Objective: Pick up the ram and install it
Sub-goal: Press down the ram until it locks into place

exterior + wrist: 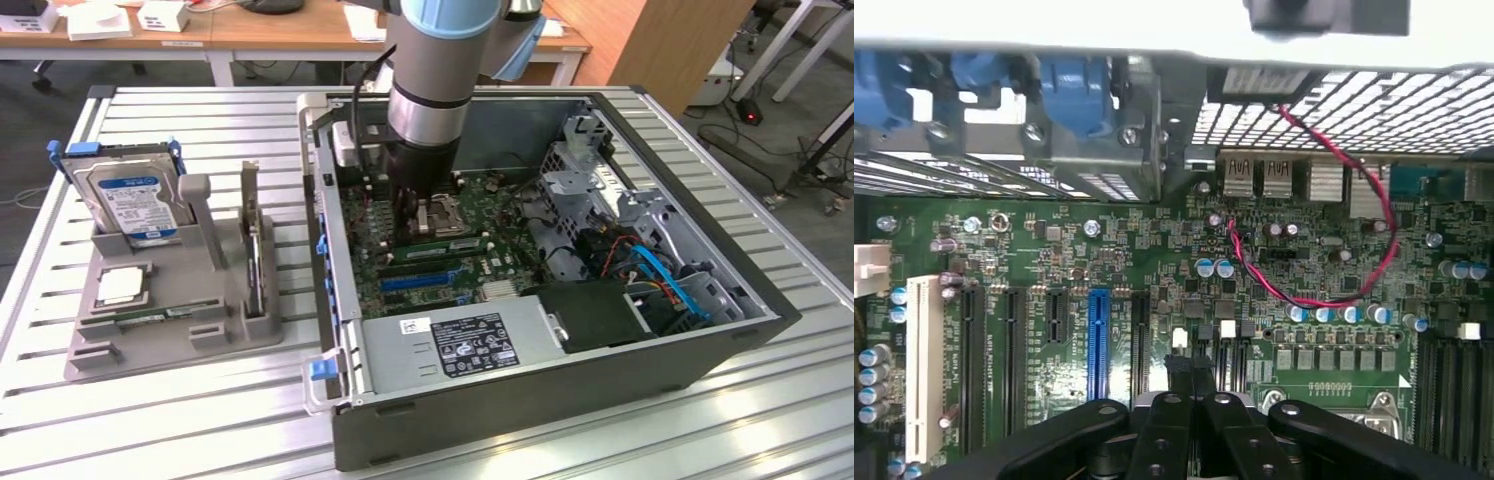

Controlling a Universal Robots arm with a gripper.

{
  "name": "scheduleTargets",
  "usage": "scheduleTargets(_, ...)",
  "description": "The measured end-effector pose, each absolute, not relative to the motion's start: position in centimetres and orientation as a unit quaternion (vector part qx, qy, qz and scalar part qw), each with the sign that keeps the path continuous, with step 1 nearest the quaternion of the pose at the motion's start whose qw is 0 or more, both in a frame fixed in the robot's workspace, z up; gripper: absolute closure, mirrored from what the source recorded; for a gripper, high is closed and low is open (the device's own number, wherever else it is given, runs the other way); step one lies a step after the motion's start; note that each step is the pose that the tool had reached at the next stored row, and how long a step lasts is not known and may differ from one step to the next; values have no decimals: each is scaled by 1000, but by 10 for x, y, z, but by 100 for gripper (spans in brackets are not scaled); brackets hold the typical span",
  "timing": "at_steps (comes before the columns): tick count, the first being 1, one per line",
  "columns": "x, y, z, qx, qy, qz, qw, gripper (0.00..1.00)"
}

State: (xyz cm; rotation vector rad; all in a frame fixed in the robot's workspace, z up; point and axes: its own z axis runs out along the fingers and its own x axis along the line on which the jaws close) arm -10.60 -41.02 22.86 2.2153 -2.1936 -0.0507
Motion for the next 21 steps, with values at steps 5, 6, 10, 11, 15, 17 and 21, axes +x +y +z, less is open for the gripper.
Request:
scheduleTargets(5, -106, -410, 236, 710, -703, -16, 12, 91)
scheduleTargets(6, -106, -410, 238, 710, -703, -16, 12, 91)
scheduleTargets(10, -106, -410, 242, 710, -703, -16, 12, 91)
scheduleTargets(11, -106, -410, 242, 710, -703, -16, 12, 91)
scheduleTargets(15, -106, -410, 242, 710, -703, -16, 12, 91)
scheduleTargets(17, -105, -410, 242, 711, -703, -16, 12, 91)
scheduleTargets(21, -100, -410, 242, 710, -703, -16, 12, 91)
